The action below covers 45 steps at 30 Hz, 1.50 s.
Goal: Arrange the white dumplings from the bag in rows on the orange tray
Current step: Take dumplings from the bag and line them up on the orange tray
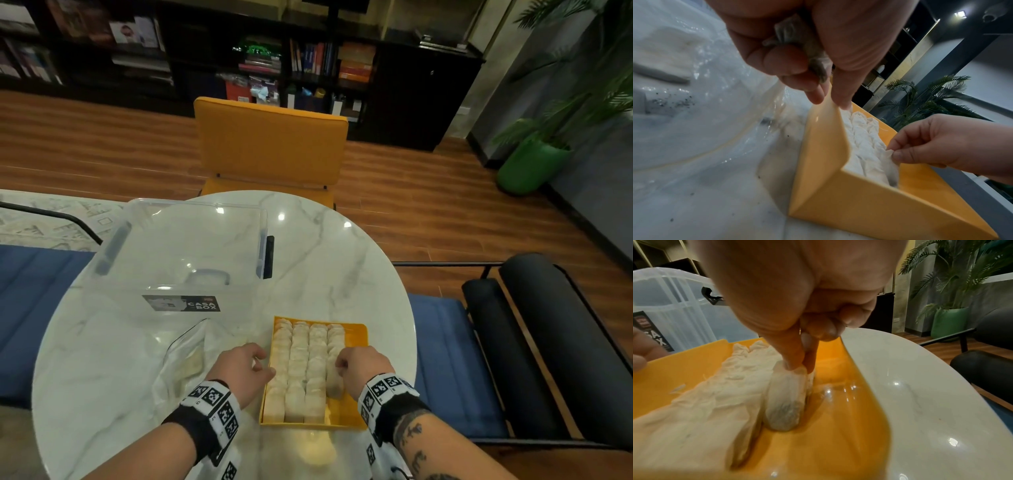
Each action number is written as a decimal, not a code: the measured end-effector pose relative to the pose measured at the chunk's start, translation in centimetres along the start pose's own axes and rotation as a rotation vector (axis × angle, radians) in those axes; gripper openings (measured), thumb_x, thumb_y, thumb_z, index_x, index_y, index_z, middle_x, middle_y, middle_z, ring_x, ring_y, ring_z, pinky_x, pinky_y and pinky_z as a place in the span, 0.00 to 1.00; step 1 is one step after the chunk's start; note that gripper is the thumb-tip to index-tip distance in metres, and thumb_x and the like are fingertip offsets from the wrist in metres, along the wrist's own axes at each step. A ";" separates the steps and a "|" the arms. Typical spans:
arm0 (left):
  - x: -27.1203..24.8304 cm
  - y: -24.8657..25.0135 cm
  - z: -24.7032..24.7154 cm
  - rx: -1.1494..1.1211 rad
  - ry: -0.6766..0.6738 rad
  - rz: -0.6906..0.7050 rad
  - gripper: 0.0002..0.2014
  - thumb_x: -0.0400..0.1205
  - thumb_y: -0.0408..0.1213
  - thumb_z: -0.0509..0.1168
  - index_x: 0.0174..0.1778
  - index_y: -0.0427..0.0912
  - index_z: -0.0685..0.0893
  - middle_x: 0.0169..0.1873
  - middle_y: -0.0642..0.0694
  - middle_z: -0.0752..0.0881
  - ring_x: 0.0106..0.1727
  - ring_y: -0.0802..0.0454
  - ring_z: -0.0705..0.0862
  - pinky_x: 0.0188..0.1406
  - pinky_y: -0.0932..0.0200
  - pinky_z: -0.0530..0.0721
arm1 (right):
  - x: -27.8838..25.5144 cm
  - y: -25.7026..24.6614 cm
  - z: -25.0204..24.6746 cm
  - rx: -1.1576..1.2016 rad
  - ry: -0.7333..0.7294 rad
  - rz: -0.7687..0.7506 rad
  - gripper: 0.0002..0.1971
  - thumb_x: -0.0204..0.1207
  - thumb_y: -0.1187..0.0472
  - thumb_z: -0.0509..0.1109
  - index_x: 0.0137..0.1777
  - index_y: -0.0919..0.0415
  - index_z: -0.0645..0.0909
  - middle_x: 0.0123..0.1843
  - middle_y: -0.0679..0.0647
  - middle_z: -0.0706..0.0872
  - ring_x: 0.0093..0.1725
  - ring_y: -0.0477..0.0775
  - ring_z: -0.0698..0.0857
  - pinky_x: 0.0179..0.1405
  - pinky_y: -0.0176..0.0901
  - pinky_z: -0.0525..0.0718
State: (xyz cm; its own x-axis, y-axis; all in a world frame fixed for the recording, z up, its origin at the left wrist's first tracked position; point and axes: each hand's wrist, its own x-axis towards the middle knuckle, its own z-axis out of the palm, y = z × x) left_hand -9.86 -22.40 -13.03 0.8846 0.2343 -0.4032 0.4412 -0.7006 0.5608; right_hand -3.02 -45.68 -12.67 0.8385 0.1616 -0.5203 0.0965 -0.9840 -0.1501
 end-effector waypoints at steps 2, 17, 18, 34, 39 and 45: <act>0.0 0.0 0.0 0.003 0.001 -0.009 0.16 0.76 0.52 0.72 0.58 0.54 0.83 0.44 0.59 0.84 0.46 0.59 0.82 0.45 0.65 0.77 | 0.4 0.0 0.1 -0.003 0.010 0.008 0.11 0.80 0.59 0.65 0.56 0.44 0.85 0.58 0.49 0.84 0.56 0.57 0.85 0.53 0.43 0.82; -0.4 0.2 -0.3 -0.099 -0.001 -0.021 0.12 0.76 0.49 0.73 0.53 0.55 0.83 0.43 0.56 0.85 0.44 0.61 0.83 0.38 0.68 0.76 | 0.8 0.0 -0.1 0.095 0.068 0.045 0.11 0.78 0.54 0.70 0.59 0.44 0.86 0.59 0.48 0.87 0.56 0.54 0.86 0.54 0.43 0.84; -0.4 0.3 -0.4 -0.151 0.012 -0.034 0.10 0.76 0.48 0.72 0.53 0.55 0.84 0.43 0.55 0.87 0.45 0.60 0.83 0.39 0.67 0.77 | 0.5 0.0 -0.3 0.134 0.089 0.052 0.11 0.78 0.53 0.70 0.59 0.45 0.85 0.59 0.48 0.87 0.56 0.54 0.86 0.56 0.44 0.84; -3.6 6.2 -2.2 -1.170 -0.229 0.022 0.35 0.72 0.15 0.59 0.75 0.44 0.70 0.61 0.36 0.85 0.37 0.47 0.84 0.20 0.60 0.78 | -6.6 -6.0 -1.6 0.863 0.192 -0.162 0.10 0.75 0.44 0.74 0.49 0.49 0.88 0.46 0.42 0.90 0.48 0.39 0.86 0.45 0.28 0.78; -4.7 6.2 -3.2 -1.038 -0.246 0.093 0.40 0.71 0.18 0.61 0.79 0.48 0.66 0.61 0.43 0.86 0.37 0.50 0.87 0.25 0.58 0.82 | -7.4 -6.7 -2.3 1.058 0.179 -0.172 0.12 0.78 0.49 0.73 0.42 0.57 0.88 0.36 0.46 0.89 0.37 0.40 0.85 0.40 0.35 0.79; -5.3 5.7 -3.9 -1.026 -0.248 0.122 0.38 0.75 0.13 0.55 0.79 0.50 0.65 0.60 0.43 0.86 0.44 0.52 0.86 0.29 0.55 0.86 | -7.5 -7.0 -2.3 0.981 0.146 -0.231 0.08 0.77 0.54 0.74 0.40 0.58 0.87 0.36 0.43 0.88 0.41 0.43 0.86 0.51 0.44 0.84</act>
State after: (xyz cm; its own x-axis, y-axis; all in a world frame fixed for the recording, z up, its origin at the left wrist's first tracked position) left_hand -11.45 -25.03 -4.89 0.9270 -0.0237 -0.3744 0.3701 0.2213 0.9023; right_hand -8.74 -40.16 -5.82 0.9187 0.2648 -0.2932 -0.1624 -0.4234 -0.8913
